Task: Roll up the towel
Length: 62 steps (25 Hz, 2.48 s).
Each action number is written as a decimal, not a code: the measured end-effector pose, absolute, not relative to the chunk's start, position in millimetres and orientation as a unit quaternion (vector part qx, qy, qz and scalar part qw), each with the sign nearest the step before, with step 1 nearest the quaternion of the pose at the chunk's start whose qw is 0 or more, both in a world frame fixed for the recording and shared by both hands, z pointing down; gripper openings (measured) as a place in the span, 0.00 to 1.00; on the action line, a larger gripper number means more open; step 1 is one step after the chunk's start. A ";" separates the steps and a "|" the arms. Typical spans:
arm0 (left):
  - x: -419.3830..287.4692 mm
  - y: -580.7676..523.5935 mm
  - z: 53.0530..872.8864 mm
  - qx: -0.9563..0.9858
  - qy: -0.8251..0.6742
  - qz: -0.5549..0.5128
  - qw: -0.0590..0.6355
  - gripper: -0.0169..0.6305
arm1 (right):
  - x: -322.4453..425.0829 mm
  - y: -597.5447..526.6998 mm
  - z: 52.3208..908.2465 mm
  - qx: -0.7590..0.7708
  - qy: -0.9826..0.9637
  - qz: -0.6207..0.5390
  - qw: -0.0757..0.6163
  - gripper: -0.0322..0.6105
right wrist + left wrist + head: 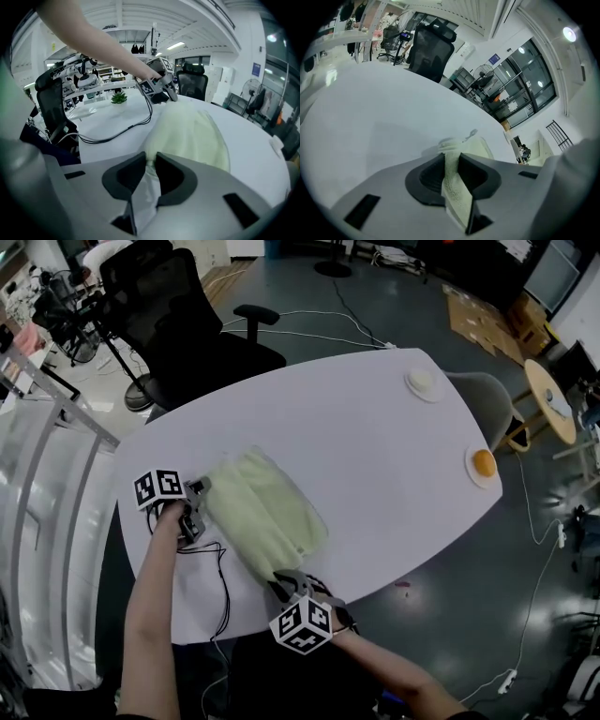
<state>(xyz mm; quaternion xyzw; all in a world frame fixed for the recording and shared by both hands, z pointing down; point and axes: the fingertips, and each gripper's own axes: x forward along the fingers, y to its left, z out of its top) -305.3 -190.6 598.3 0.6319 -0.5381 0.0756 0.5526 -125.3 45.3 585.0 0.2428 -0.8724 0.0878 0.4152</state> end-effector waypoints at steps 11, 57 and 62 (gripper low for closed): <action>-259.9 -233.7 556.2 0.643 -0.541 0.070 0.537 0.19 | -85.5 8.5 545.2 0.308 -0.876 0.164 0.335 0.20; -101.9 -267.1 487.3 0.751 -0.511 0.005 0.417 0.59 | 43.9 -66.9 558.6 0.276 -0.883 0.301 0.230 0.73; -99.5 -216.3 452.3 0.798 -0.484 0.017 0.359 0.57 | 42.3 -69.4 527.8 0.298 -0.899 0.233 0.221 0.50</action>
